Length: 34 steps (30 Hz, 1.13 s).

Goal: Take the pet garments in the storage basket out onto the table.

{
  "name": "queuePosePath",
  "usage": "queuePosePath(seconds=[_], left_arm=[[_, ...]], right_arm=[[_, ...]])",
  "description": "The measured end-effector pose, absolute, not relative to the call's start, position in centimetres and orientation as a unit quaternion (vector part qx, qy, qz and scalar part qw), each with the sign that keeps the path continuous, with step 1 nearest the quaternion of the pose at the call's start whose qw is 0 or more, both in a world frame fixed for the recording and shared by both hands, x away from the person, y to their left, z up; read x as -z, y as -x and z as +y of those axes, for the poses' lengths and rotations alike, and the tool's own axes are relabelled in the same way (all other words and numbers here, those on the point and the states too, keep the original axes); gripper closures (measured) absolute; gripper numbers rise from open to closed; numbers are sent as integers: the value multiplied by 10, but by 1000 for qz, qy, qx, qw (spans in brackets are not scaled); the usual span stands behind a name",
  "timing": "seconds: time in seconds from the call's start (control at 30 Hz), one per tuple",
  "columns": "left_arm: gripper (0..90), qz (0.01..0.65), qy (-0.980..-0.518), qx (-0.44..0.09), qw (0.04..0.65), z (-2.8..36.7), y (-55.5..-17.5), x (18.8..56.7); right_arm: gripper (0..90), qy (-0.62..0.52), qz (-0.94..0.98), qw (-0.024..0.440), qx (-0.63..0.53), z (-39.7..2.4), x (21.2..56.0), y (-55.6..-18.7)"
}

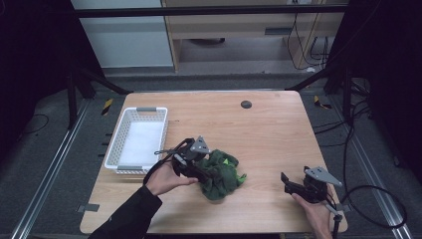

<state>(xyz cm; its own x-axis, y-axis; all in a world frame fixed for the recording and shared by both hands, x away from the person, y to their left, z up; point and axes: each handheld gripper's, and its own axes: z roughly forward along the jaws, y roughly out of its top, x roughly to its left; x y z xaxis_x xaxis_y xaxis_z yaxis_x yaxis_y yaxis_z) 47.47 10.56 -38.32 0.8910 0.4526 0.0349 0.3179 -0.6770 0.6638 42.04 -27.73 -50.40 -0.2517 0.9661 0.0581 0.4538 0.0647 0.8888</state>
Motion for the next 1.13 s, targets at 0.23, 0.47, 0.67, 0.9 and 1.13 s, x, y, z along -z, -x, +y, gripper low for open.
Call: queuePosePath(seconds=[0.23, 0.47, 0.67, 0.9, 1.13], left_arm=[[247, 252, -877, -113, 392, 135, -464, 387], [250, 294, -846, -125, 426, 162, -455, 397], [255, 330, -820, -146, 443, 180, -445, 413], [264, 372, -799, -156, 445, 196, -439, 435], [272, 394, -798, -166, 425, 213, -429, 454]], right_arm=[[99, -533, 666, 300, -428, -277, 504, -421], [98, -534, 666, 298, -427, -277, 504, -421], [97, -535, 665, 298, -427, -277, 504, -421], [94, -535, 665, 295, -430, -277, 504, -421], [94, -530, 665, 294, -437, -277, 503, -420]])
